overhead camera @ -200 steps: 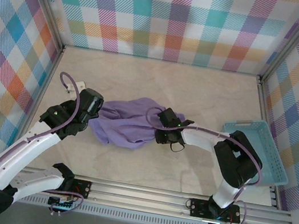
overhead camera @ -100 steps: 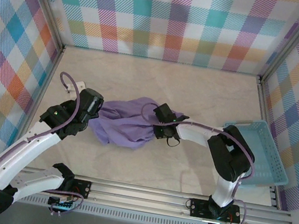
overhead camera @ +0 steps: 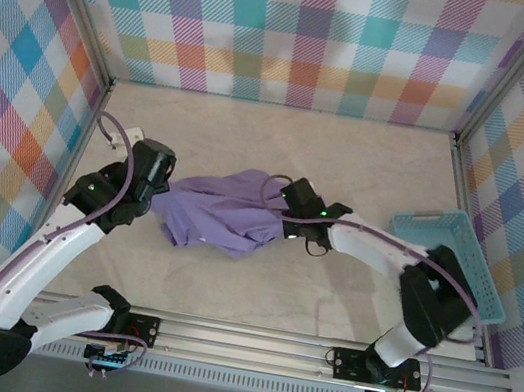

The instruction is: Fold the inside-out t-shirt

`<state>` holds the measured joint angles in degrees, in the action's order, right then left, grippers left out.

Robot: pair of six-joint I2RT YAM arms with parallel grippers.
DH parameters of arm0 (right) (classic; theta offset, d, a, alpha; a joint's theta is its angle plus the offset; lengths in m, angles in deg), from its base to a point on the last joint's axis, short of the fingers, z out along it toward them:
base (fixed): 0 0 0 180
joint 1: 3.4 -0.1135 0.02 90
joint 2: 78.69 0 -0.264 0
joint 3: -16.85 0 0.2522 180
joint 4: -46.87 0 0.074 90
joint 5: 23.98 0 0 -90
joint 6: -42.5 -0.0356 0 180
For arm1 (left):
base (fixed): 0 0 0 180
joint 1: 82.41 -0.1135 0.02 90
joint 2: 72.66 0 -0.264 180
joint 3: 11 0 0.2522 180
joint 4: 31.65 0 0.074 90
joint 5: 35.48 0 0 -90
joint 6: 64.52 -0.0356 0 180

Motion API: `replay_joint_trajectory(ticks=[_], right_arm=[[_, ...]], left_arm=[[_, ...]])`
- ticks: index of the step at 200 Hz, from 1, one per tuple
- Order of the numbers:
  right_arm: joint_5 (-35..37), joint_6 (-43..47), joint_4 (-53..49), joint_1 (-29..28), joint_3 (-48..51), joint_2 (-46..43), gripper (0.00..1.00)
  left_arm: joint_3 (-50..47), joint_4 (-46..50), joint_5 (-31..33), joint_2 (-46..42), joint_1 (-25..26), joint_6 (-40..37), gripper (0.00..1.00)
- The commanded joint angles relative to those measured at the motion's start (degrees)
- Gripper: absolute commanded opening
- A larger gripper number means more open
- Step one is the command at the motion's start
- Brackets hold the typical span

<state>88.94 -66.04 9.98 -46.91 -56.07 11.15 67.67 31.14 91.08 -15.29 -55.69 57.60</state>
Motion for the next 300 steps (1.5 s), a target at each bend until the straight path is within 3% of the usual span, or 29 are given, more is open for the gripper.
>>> replay_joint_trajectory(ticks=[1, 57, 92, 118, 144, 186, 210, 232, 256, 279, 300], right_arm=[[3.1, 1.3, -4.4, 0.9, 0.6, -8.8, 0.00], [-1.5, 6.3, -14.6, 6.0, -9.0, -24.1, 0.00], [-5.5, 8.3, -21.3, 6.2, -17.5, -29.3, 0.00], [-10.2, 8.1, -21.3, 6.2, -16.9, -27.6, 0.00], [-9.6, 7.1, -18.5, 6.3, -13.6, -21.1, 0.00], [-14.1, 2.1, -18.3, 13.9, -14.4, -15.9, 0.00], [-17.9, 1.3, -21.8, 20.9, -21.9, -15.0, 0.00], [-18.8, 1.8, -25.1, 24.3, -31.7, -14.3, 0.00], [-19.5, 3.5, -26.6, 24.4, -39.7, -16.0, 0.00], [-23.3, 4.2, -27.0, 23.2, -39.5, -19.1, 0.00], [-21.9, 6.0, -25.2, 14.7, -31.9, -22.0, 0.00]], left_arm=[[4.9, -1.1, -1.0, 1.0, -2.7, -2.5, 0.00], [19.3, -0.3, -2.8, 5.5, -5.0, -6.7, 0.00], [26.1, -1.6, -5.4, 4.4, -5.0, -8.2, 0.00], [23.8, -2.1, -4.9, 5.9, -5.1, -8.2, 0.00], [20.6, 0.3, -4.7, 10.7, -5.6, -6.6, 0.00], [21.5, 1.9, -15.1, 19.7, -11.2, -5.0, 0.00], [33.3, 3.5, -21.8, 30.3, -11.8, -5.1, 0.00], [53.3, 7.1, -30.8, 42.6, -10.8, -4.7, 0.00], [69.6, 10.6, -30.3, 47.9, -7.3, -5.3, 0.00], [64.1, 6.8, -26.1, 41.4, -7.0, -5.9, 0.00], [50.9, 3.3, -21.8, 33.5, -9.2, -6.5, 0.00]])
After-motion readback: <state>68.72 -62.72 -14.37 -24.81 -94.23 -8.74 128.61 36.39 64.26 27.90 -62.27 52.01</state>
